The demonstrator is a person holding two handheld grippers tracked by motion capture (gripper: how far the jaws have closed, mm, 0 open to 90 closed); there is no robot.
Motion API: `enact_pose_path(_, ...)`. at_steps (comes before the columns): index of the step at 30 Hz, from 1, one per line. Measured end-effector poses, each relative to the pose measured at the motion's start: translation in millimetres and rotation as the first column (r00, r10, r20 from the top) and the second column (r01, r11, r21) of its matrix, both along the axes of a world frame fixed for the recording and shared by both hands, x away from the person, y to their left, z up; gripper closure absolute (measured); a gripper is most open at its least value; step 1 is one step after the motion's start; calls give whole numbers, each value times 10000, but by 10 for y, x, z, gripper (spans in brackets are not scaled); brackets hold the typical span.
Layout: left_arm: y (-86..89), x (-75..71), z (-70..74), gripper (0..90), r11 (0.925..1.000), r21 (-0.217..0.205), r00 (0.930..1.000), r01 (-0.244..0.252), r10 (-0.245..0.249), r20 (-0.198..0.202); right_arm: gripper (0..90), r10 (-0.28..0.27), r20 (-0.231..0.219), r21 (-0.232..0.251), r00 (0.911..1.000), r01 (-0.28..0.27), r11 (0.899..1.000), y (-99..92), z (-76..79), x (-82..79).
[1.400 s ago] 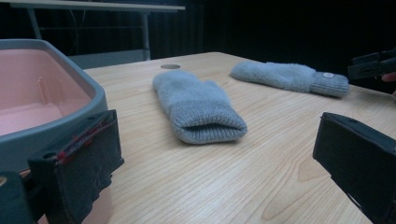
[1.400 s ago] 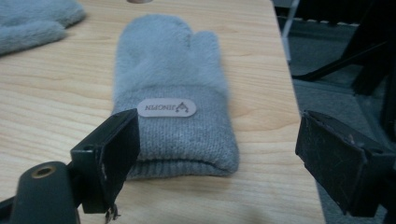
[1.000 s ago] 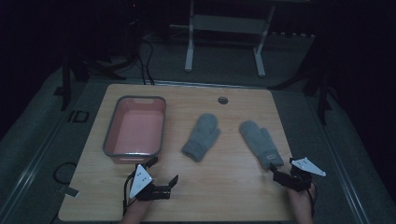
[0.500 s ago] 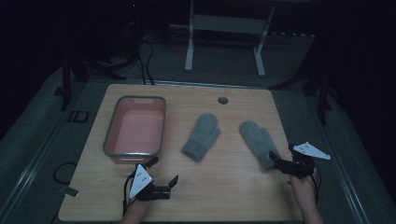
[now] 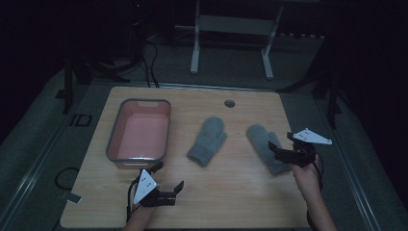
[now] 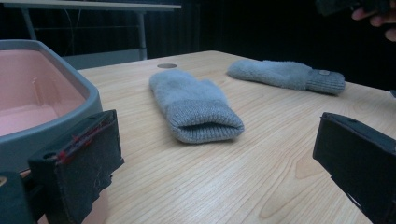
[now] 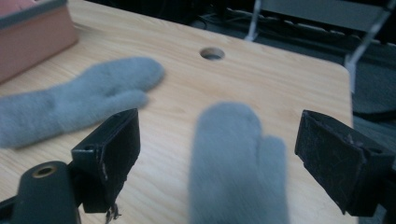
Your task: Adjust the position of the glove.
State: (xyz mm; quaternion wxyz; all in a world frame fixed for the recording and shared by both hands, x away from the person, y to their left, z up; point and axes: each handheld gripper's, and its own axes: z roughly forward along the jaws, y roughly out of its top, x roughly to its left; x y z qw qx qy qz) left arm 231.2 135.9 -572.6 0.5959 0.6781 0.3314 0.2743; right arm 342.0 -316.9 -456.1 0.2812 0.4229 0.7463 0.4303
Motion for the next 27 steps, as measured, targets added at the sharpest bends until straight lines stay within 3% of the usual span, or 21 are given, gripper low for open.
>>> enact_pose_path(6, 0, 0, 0, 15, 10000, 11, 10000, 21, -21, 18, 139, 537, 118, 50, 9985, -538, 9985, 231, 98, 139)
enact_pose_path(13, 2, 1, 0, 15, 10000, -7, 10000, 48, -48, 12, 138, 1143, -4, -531, 9934, -1142, 9920, 482, 133, 289)
enact_pose_path(17, 3, 2, -1, 15, 10000, -20, 10000, 55, -55, 2, 139, 2062, -292, -434, 9781, -2074, 9773, 733, 105, 455)
enact_pose_path(22, 2, 3, 0, 15, 10000, -8, 10000, 77, -77, 1, 139, 2513, -488, -309, 9667, -2529, 9670, 911, 47, 554)
enact_pose_path(24, 3, 3, -1, 15, 10000, -23, 10000, 78, -78, -3, 140, 2859, -562, -219, 9566, -2874, 9576, 1039, -7, 620)
enact_pose_path(25, 4, 4, 0, 15, 10000, -26, 10000, 89, -89, -5, 140, 2859, -562, -219, 9566, -2874, 9576, 1039, -7, 620)
enact_pose_path(27, 5, 4, -1, 15, 9999, -91, 9999, 98, -98, -36, 140, 3148, -857, -83, 9453, -3166, 9485, 1167, -62, 685)
